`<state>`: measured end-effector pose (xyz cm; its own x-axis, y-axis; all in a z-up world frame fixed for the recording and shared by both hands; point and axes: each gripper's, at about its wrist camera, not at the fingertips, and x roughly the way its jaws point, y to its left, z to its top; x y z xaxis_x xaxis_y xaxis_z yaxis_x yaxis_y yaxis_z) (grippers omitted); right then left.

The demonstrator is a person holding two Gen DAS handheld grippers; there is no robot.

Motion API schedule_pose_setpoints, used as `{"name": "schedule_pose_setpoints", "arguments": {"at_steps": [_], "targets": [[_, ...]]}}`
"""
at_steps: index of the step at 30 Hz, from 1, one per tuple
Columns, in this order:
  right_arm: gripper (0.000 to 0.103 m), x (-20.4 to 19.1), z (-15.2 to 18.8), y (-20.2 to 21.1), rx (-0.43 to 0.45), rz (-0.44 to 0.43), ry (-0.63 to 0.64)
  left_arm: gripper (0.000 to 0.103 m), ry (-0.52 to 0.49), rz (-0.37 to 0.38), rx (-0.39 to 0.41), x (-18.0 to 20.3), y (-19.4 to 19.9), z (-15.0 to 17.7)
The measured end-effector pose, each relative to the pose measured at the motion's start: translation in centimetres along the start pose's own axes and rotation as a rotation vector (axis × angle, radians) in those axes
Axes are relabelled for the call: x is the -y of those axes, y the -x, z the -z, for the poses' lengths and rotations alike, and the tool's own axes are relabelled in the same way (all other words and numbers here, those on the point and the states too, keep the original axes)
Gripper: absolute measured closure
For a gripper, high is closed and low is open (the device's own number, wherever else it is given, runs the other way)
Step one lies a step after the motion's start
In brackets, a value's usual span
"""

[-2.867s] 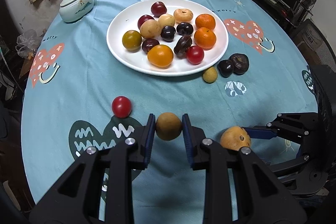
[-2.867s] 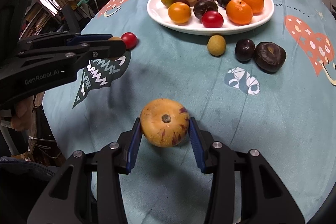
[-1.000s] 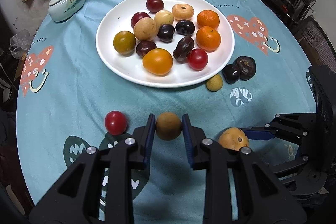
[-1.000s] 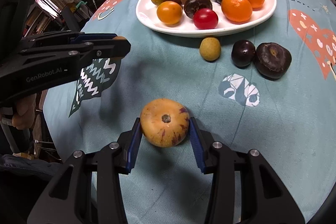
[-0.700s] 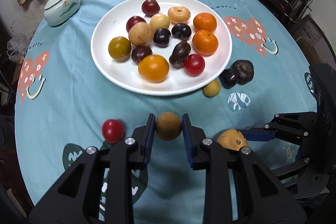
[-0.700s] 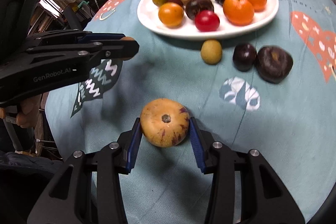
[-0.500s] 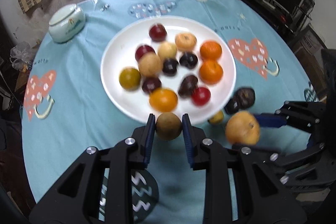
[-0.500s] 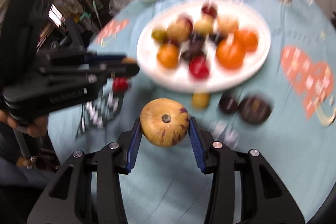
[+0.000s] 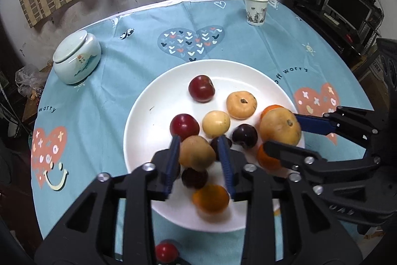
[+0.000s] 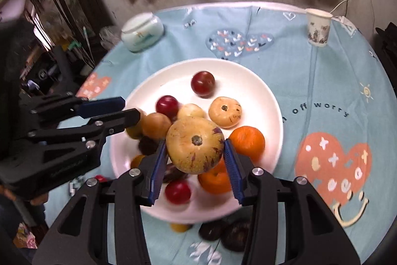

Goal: Organize fruits
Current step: 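Carry both fruits onto the plate and open both tools to release, then lift and withdraw both open tools back toward the remaining fruits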

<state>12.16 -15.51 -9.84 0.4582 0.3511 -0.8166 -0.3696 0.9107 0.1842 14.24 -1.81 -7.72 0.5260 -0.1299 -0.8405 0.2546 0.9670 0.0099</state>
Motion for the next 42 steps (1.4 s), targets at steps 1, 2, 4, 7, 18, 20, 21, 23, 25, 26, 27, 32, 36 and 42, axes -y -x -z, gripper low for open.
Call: {"name": "schedule_pose_setpoints", "arguments": {"at_steps": [1,2,4,7,18,20,21,23,25,26,27,32,36,42], "targets": [[0.057,0.0,-0.2,-0.7,-0.011,0.012,0.006,0.058,0.001,-0.017,-0.002,-0.1,-0.4,-0.1],[0.056,0.0,-0.4,-1.3,-0.022,0.029,0.012,0.056,0.005,-0.03,-0.005,-0.2,-0.8,-0.2],[0.031,0.3,-0.7,-1.8,-0.007,0.09,0.034,0.05,0.038,-0.036,-0.015,-1.1,-1.3,-0.3],[0.027,1.4,-1.0,-1.4,0.031,0.087,0.007,0.041,0.083,-0.034,-0.003,-2.5,-1.0,-0.2],[0.027,3.4,3.9,3.0,0.032,-0.019,-0.186,0.02,0.085,-0.036,0.075,-2.1,3.6,3.5],[0.027,3.2,6.2,4.0,0.023,-0.044,-0.205,0.017,0.073,-0.032,0.077,-1.6,4.5,5.0],[0.026,3.1,7.1,4.3,0.013,-0.061,-0.211,0.017,0.066,-0.028,0.073,-1.4,4.8,5.7],[0.024,3.0,8.8,4.8,-0.01,-0.124,-0.234,0.017,0.052,-0.027,0.057,-1.0,5.1,6.9],[0.021,2.5,10.4,5.5,-0.015,-0.193,-0.248,0.017,0.052,-0.032,0.043,-0.7,5.4,8.0],[0.021,2.3,11.1,5.9,-0.008,-0.2,-0.25,0.017,0.056,-0.032,0.035,-0.7,5.5,8.4],[0.019,2.2,11.6,6.4,0.004,-0.208,-0.257,0.017,0.059,-0.033,0.029,-0.5,5.7,8.8],[0.009,3.3,12.3,9.4,0.107,-0.323,-0.398,0.017,0.046,-0.033,0.048,0.4,7.5,9.8],[0.006,4.8,12.2,12.5,0.223,-0.395,-0.497,0.016,0.032,-0.029,0.085,1.2,9.1,9.8],[0.006,4.1,10.3,20.0,0.418,-0.246,-0.394,0.015,0.017,-0.031,0.129,2.2,11.1,9.7]]}}
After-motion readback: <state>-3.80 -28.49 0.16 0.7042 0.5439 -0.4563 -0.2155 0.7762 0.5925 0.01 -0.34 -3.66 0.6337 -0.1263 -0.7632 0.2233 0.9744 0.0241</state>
